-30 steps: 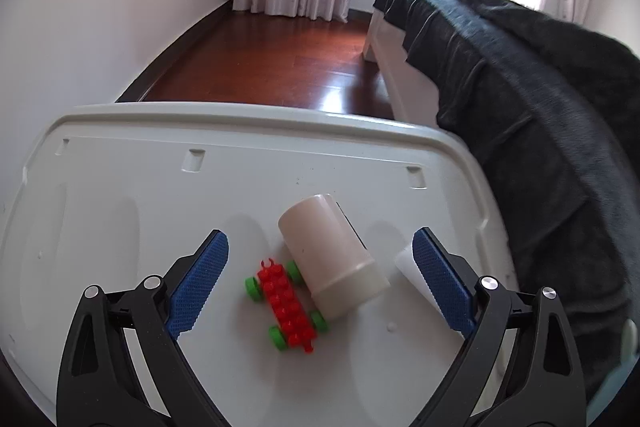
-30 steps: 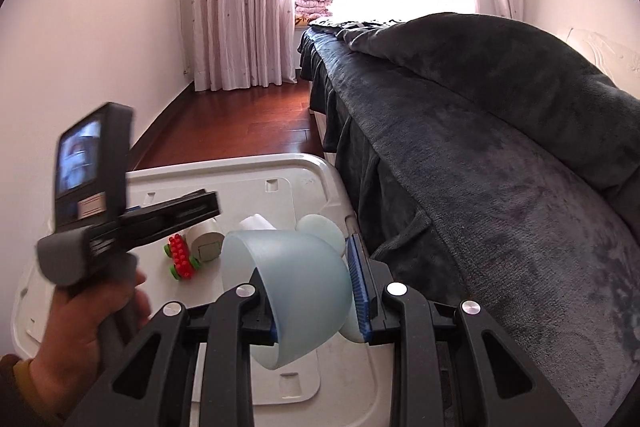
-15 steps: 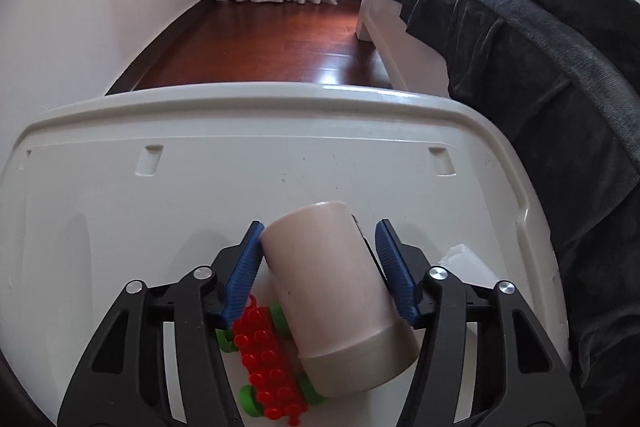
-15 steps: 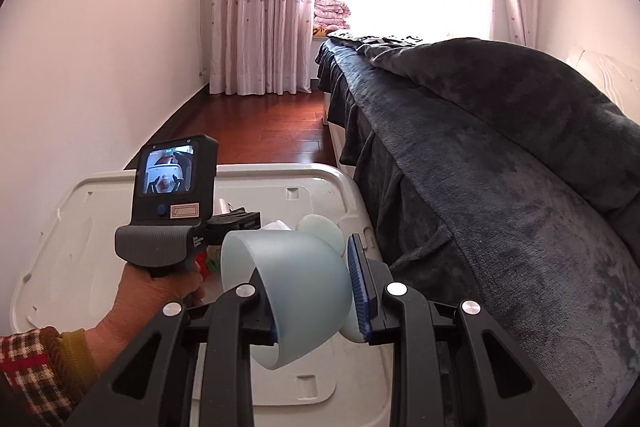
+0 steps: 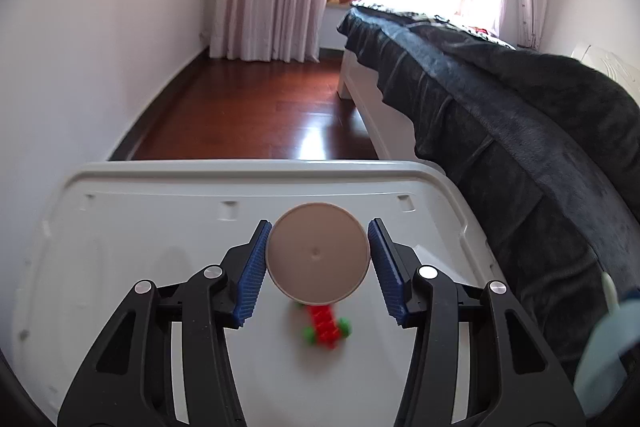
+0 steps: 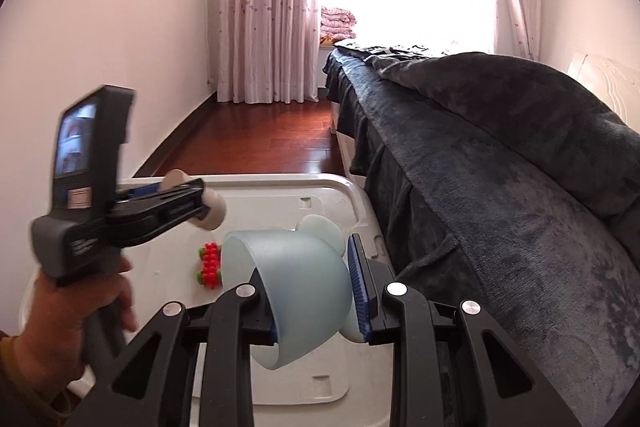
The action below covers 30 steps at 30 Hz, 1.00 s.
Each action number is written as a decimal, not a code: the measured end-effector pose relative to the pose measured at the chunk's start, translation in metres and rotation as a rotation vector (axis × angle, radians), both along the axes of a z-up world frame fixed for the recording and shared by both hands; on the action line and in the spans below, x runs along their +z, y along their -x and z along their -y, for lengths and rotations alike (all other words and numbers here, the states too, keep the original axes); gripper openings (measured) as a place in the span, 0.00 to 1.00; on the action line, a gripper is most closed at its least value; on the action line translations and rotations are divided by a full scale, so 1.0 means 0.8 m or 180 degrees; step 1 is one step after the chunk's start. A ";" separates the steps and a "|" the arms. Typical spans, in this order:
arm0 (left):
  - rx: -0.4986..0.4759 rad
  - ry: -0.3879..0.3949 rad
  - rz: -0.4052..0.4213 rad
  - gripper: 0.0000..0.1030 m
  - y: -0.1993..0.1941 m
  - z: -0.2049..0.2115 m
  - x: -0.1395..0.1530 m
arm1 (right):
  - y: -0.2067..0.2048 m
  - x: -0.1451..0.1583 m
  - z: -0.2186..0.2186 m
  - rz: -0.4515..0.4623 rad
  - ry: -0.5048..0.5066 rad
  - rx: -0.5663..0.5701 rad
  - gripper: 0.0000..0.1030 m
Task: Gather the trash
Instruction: 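Grasp the beige cup with the left tool while the right tool holds the blue cup, then lower both tools over the bin and open them to drop the cups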
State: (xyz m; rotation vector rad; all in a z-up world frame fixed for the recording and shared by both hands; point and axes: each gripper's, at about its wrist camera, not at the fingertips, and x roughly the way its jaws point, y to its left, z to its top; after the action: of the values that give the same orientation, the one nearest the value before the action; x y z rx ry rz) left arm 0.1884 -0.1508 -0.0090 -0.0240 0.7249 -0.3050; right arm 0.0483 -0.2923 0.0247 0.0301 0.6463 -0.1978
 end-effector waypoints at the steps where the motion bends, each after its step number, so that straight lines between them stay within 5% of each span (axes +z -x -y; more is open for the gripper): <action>1: 0.0013 -0.0034 0.0019 0.47 0.015 -0.015 0.007 | 0.003 0.002 -0.007 0.0005 -0.0021 0.0034 0.26; 9: 0.0163 -0.0134 -0.0002 0.47 0.137 -0.135 0.020 | 0.058 0.001 -0.091 -0.0026 -0.0175 0.0306 0.26; 16: 0.0200 -0.0169 -0.0233 0.47 0.244 -0.214 -0.010 | 0.128 -0.040 -0.168 -0.0335 -0.0313 0.0600 0.26; 30: 0.0296 -0.0314 -0.0710 0.47 0.348 -0.255 -0.103 | 0.205 -0.138 -0.224 -0.1030 -0.0268 0.0735 0.26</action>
State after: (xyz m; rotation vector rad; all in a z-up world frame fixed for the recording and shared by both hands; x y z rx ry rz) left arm -0.0902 0.0530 -0.0916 0.0020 0.9567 -0.1787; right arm -0.1155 -0.1130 -0.0858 0.0040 0.9737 0.0499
